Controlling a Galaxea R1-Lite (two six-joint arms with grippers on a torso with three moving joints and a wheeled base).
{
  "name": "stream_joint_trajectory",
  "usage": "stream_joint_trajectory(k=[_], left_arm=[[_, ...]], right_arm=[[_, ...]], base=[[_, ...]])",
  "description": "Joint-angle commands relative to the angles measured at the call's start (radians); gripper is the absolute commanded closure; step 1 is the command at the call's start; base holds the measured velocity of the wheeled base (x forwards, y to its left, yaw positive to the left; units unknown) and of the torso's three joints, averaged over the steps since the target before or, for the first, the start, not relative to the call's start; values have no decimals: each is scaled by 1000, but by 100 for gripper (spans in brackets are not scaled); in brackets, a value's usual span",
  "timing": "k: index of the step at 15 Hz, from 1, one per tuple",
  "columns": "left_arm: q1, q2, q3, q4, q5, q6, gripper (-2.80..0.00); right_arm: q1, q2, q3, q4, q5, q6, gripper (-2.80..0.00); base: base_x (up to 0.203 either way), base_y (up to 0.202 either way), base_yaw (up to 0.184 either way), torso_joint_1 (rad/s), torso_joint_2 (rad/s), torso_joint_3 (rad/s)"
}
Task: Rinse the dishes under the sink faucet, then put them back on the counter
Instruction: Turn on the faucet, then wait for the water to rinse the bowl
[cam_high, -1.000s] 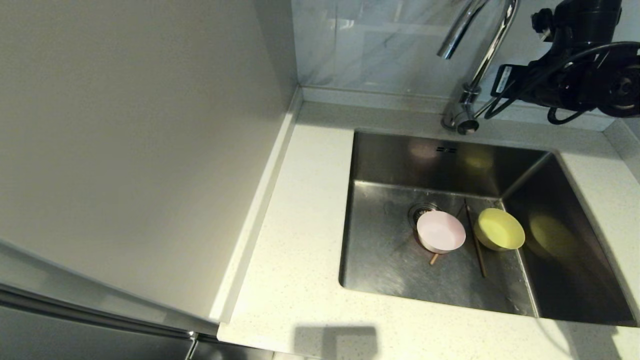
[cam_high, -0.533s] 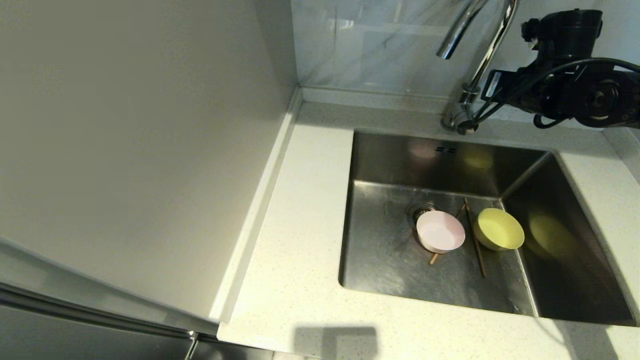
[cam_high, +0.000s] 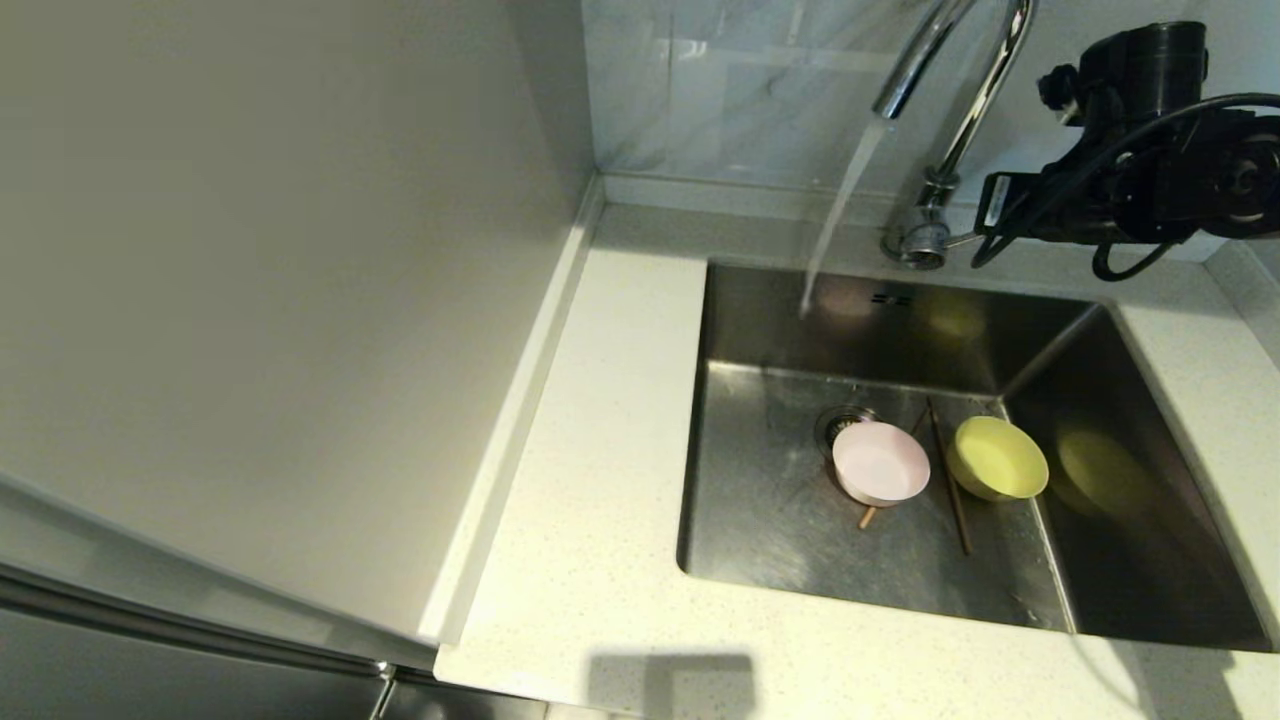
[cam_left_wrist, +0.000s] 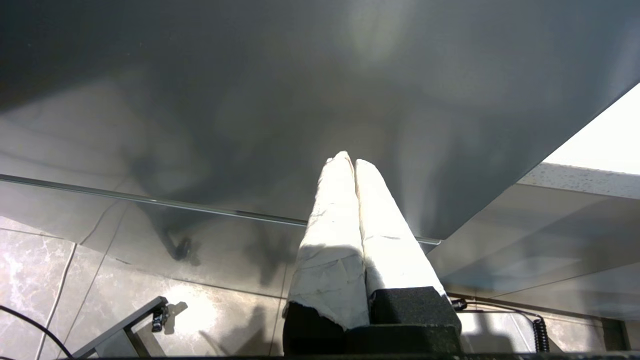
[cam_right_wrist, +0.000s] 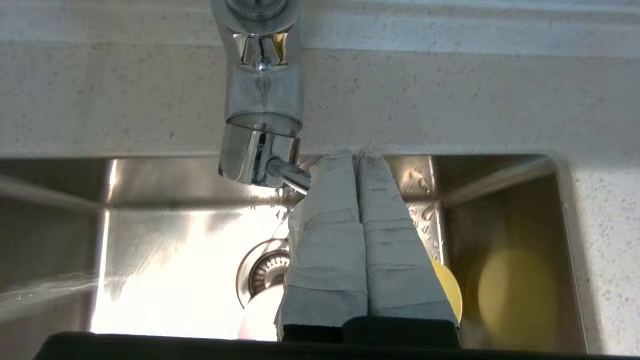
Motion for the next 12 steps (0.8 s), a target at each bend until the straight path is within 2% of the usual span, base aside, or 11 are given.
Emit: stream_joint_trajectory(k=[1,8,9,12], left_arm=[[0,-3,0,0,1,-1,0],[0,-3,0,0,1,-1,0],[0,-3,0,0,0,-1,0],[0,-3,0,0,1,-1,0]], right_arm=[[0,-26,1,-2,-6,3,0],[-77,-195,39,-2,-32,0,0],[-101,-241,83,-1,-42,-11,0],[-207,-398,348,0,-51,-115,0]], base=[[0,0,0,0,0,0],[0,0,0,0,0,0],[0,0,0,0,0,0],[0,0,0,0,0,0]])
